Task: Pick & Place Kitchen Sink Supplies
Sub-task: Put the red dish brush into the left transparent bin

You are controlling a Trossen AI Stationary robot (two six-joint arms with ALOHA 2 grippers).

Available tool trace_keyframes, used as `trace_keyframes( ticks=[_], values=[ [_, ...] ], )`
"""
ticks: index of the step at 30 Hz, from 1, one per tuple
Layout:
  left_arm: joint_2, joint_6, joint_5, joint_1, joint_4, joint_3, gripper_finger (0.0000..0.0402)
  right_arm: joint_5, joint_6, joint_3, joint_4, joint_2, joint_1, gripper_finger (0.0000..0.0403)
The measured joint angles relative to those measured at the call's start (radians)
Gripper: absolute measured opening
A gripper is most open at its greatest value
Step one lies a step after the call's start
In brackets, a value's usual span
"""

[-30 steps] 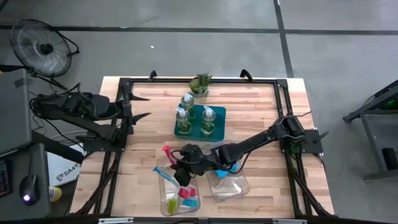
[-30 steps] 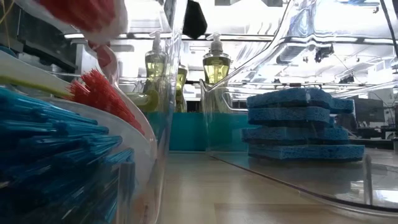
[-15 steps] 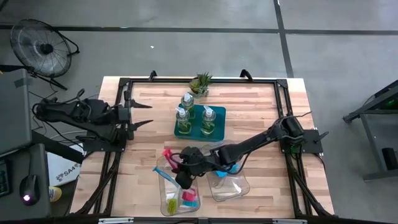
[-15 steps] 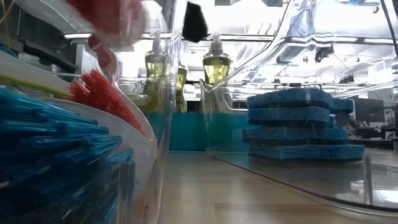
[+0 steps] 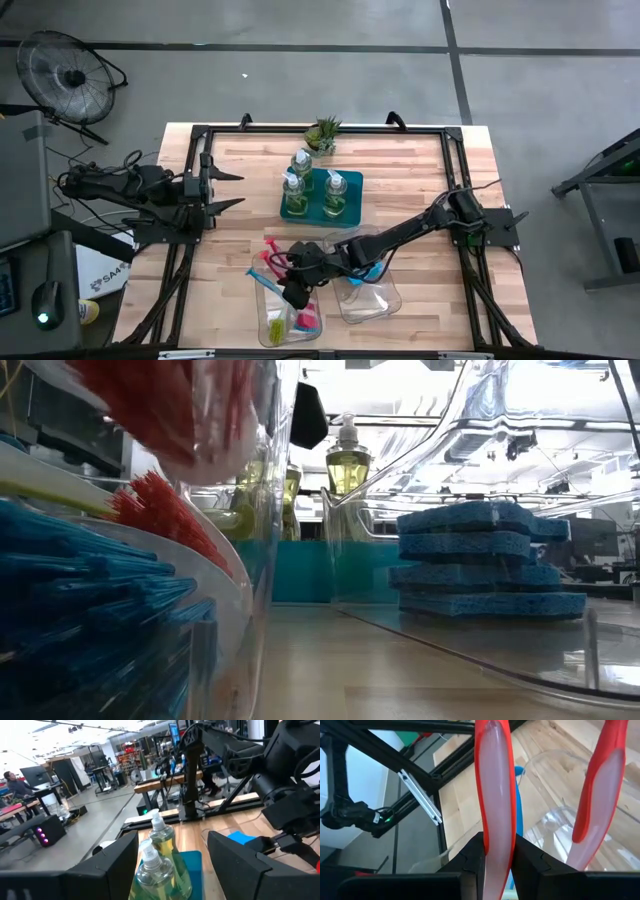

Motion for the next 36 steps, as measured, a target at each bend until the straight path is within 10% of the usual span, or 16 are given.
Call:
trace_keyframes(
  ticks=[36],
  values=[
    [-0.040,-0.064,0.002,0.000,0.010,-0.015,0.0234,-0.067,0.070,0.000,0.064,0.058,0.000,0.0146]
  ],
)
